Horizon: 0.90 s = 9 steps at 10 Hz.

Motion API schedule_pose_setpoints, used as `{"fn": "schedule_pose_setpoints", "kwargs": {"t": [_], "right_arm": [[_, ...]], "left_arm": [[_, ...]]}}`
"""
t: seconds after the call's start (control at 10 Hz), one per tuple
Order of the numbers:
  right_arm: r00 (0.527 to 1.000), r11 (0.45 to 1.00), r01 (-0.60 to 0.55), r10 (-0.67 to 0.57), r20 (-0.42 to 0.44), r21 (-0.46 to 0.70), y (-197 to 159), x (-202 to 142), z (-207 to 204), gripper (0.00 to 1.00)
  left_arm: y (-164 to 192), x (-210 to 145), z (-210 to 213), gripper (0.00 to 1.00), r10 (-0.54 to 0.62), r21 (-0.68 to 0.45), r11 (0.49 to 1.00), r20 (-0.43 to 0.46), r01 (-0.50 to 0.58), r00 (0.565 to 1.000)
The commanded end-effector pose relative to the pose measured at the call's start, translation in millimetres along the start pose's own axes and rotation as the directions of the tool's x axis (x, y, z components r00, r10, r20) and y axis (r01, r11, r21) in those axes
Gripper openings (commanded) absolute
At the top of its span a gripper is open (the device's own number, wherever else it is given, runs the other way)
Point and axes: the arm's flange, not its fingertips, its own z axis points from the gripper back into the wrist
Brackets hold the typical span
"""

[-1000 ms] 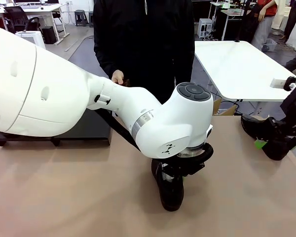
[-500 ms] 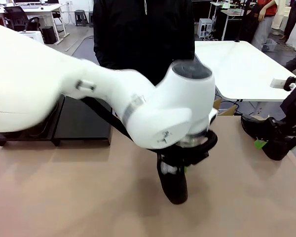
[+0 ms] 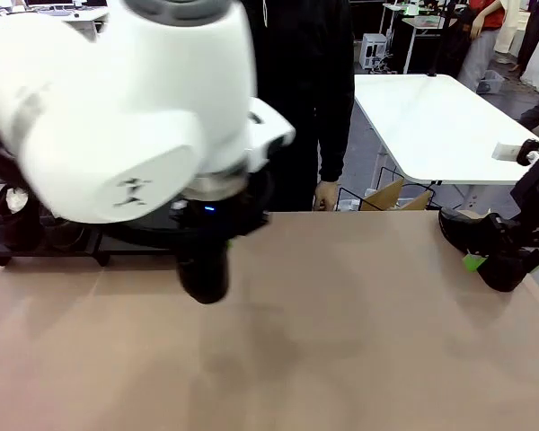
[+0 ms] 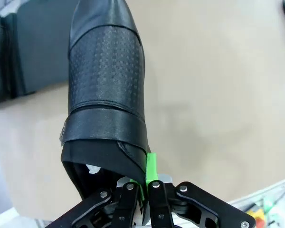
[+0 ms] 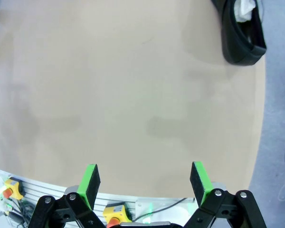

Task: Organize the shoes by placing them on the stand.
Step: Place the Shoe from the middle of the table onto the Shoes Stand.

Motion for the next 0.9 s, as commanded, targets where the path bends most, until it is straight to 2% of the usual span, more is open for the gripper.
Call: {"fn": "schedule_pose_setpoints", "kwargs": {"t": [0.0,0.1,0.3,0.4,0.5,0.6,0.8], "right_arm": [[1.0,1.0,0.008,-0.008,-0.001,0.011,0.2,1.5,0.0,1.0],[1.0,1.0,0.008,-0.008,-0.001,0.011,0.2,1.5,0.0,1.0],[1.0,1.0,0.008,-0.008,-0.001,0.011,0.2,1.5,0.0,1.0],[1.0,1.0,0.008,-0.008,-0.001,0.011,0.2,1.5,0.0,1.0],[1.0,1.0,0.008,-0.008,-0.001,0.011,0.2,1.5,0.0,1.0],[1.0,1.0,0.008,-0.008,-0.001,0.011,0.2,1.5,0.0,1.0],[1.0,1.0,0.008,-0.008,-0.001,0.011,0.2,1.5,0.0,1.0]], "left_arm": [[31.5,-14.8,19.4,0.0,0.152,-0.135,0.98,0.011,-0.149,0.988],[0.0,0.0,0.0,0.0,0.0,0.0,1.0,0.0,0.0,1.0],[0.0,0.0,0.0,0.0,0.0,0.0,1.0,0.0,0.0,1.0],[17.4,-5.3,2.7,0.0,0.04,-0.011,0.999,0.006,-0.04,0.999],[31.6,-4.5,-1.2,0.0,-0.033,0.116,0.993,0.022,0.031,0.999],[61.0,7.7,-16.0,0.0,0.035,0.24,0.969,0.107,-0.06,0.994],[109.3,29.2,-50.2,0.0,-0.003,0.353,0.934,0.151,-0.051,0.989]]}}
